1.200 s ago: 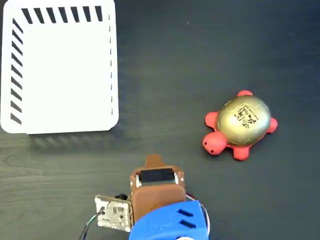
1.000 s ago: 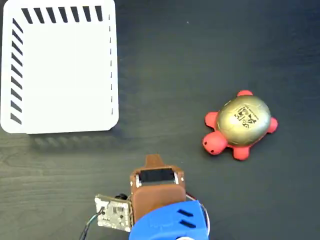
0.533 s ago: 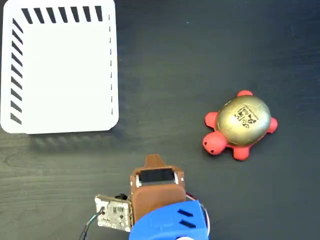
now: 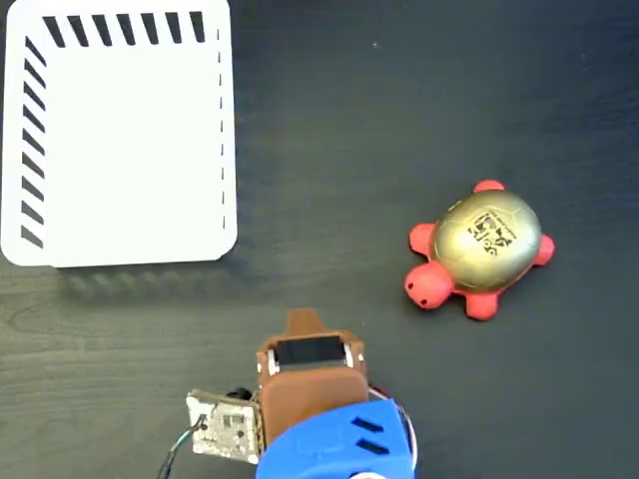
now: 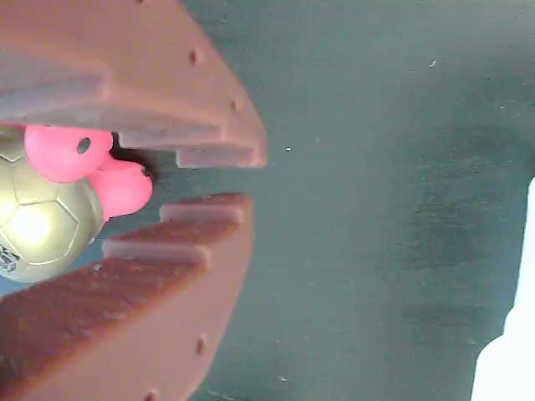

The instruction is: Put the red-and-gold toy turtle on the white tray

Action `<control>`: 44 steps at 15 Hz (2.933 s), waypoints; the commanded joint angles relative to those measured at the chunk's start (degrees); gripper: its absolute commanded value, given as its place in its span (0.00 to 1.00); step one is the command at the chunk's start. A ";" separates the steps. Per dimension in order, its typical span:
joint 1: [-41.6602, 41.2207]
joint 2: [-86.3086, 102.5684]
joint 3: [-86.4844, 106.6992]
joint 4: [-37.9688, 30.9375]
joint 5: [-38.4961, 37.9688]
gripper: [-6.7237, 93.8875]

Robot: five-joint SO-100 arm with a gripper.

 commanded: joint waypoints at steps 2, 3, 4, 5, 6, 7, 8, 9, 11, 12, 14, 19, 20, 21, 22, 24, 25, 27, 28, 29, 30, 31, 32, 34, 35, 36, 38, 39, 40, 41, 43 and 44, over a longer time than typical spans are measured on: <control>-0.35 -0.09 -0.53 0.35 -1.14 0.06; 0.70 -0.35 -0.53 0.18 -0.35 0.06; 1.14 -2.90 -0.88 -1.05 1.58 0.06; 1.05 -8.96 -4.57 -3.34 0.97 0.06; 1.32 -17.05 -10.90 -4.57 -1.49 0.06; 1.93 -24.43 -18.28 -4.75 -4.66 0.06; 2.72 -31.46 -25.49 -4.48 -8.53 0.06; 3.87 -38.14 -32.34 -2.81 -13.62 0.06; 7.38 -50.36 -46.32 5.10 -24.70 0.06; 9.93 -55.28 -53.00 8.88 -30.15 0.06; 14.68 -62.23 -63.02 16.08 -39.20 0.06; 20.65 -73.39 -74.09 22.15 -46.67 0.06; 21.36 -75.50 -76.03 23.20 -47.02 0.06; 22.24 -77.78 -77.43 23.20 -47.72 0.06; 23.20 -80.24 -79.19 23.20 -48.60 0.06; 24.79 -84.55 -84.20 24.61 -49.83 0.06; 25.14 -85.69 -85.78 25.05 -49.83 0.06; 26.02 -87.36 -87.19 25.22 -49.92 0.06; 26.28 -88.24 -88.24 25.22 -49.92 0.06; 26.54 -88.95 -89.74 25.31 -49.92 0.06; 26.89 -89.91 -91.32 25.84 -50.01 0.06; 27.42 -91.14 -92.90 26.72 -50.71 0.06; 27.69 -92.81 -93.78 26.72 -51.50 0.06; 28.04 -96.50 -94.83 26.72 -53.35 0.06; 28.48 -98.53 -96.15 27.25 -55.20 0.06; 28.83 -100.46 -97.65 27.33 -57.04 0.06; 29.18 -102.66 -98.96 27.33 -60.38 0.06; 29.44 -102.92 -98.88 27.33 -62.49 0.06; 29.79 -103.01 -98.79 27.33 -63.98 0.06; 30.06 -103.01 -98.88 27.33 -65.04 0.06; 31.29 -102.74 -98.96 27.33 -68.03 0.06; 31.99 -102.48 -98.70 27.33 -70.05 0.06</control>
